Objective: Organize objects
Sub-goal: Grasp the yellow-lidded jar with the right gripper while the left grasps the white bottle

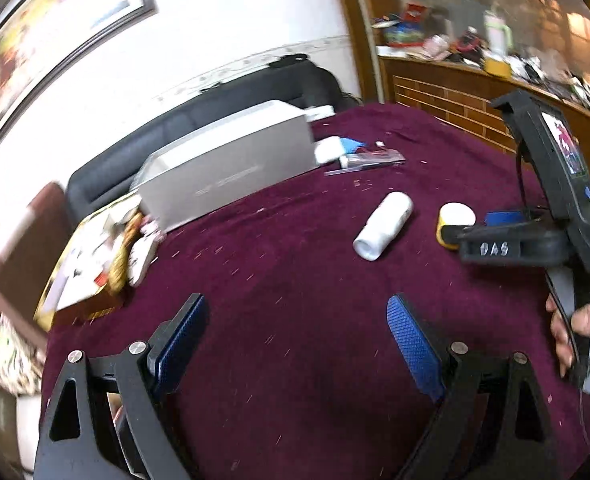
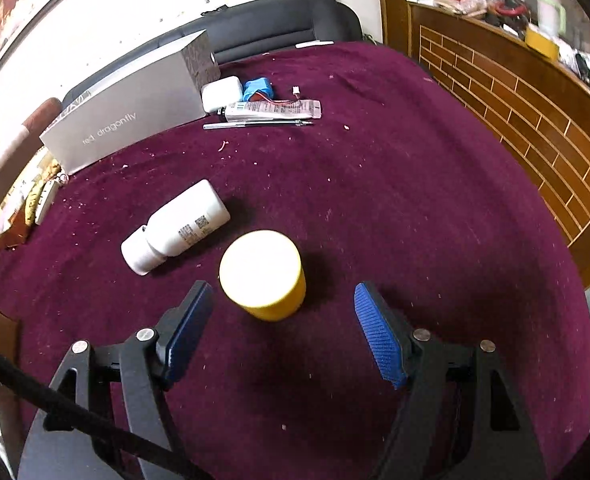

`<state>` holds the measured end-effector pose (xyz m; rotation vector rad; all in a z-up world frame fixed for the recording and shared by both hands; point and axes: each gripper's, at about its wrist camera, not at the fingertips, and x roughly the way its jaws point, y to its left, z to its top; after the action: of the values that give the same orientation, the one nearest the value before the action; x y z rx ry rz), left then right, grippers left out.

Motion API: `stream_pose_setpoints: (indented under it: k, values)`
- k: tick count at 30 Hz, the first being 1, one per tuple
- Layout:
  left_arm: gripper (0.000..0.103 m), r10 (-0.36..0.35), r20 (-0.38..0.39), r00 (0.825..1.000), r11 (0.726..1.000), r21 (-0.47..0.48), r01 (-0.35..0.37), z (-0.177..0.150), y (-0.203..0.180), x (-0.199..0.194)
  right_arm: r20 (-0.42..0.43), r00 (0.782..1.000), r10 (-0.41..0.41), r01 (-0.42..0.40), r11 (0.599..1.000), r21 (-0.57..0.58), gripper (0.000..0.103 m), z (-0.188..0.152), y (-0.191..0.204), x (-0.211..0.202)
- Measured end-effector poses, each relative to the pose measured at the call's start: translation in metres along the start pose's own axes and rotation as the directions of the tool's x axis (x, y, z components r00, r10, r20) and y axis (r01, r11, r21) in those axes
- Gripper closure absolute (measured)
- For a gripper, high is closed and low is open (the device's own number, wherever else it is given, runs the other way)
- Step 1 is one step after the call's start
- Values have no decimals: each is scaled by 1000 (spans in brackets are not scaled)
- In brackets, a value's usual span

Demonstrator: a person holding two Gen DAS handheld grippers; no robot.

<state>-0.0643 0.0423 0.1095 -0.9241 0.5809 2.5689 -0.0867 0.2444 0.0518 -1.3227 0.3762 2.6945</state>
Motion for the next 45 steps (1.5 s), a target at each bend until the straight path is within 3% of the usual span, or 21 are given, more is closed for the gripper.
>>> stream_pose_setpoints:
  k: [7,11,12,13,15,23,25,26,27,29,35,45]
  values:
    - [16,-33,-17,999,987,156,35,25,-41,50,46,999,-19,22,998,-60,30,4,5,6]
    - [16,-88,-30,996,982,167,92,31,-48,69,16,1000,-4,4,999,-35,32,6,-2,17]
    - [16,-101,-42,994,980,168,107,33,-50,75,12,1000,-5,5,1000,-28,37,6,-4,19]
    - [16,-103,-52,993,979,172,110,34,-51,80,22,1000,-2,2,1000,-27,50,6,-5,17]
    - [16,-104,-68,992,976,183,115,35,-56,92,8,1000,11,-10,1000,-20,65,8,-6,16]
    - [17,-107,-78,991,985,125,117,35,-67,114,-20,996,88,-86,994,60,65,10,-21,15]
    - [26,-112,-80,990,989,88,119,34,-67,118,-20,995,97,-95,993,68,65,9,-22,14]
    - [55,-125,-87,988,989,69,132,35,-66,118,-18,995,102,-100,992,72,65,9,-23,14]
    - [73,-152,-101,983,987,34,156,35,-63,121,-18,994,104,-102,992,72,65,9,-23,14]
    - [75,-208,-119,971,978,-35,205,36,-56,122,-16,994,106,-105,992,74,65,9,-23,14]
    - [76,-211,-96,973,974,-99,202,32,-44,111,1,997,81,-81,995,63,65,6,-20,13]
    - [78,-184,-5,983,962,-204,179,-1,4,26,15,994,108,-109,991,82,66,5,-21,7]
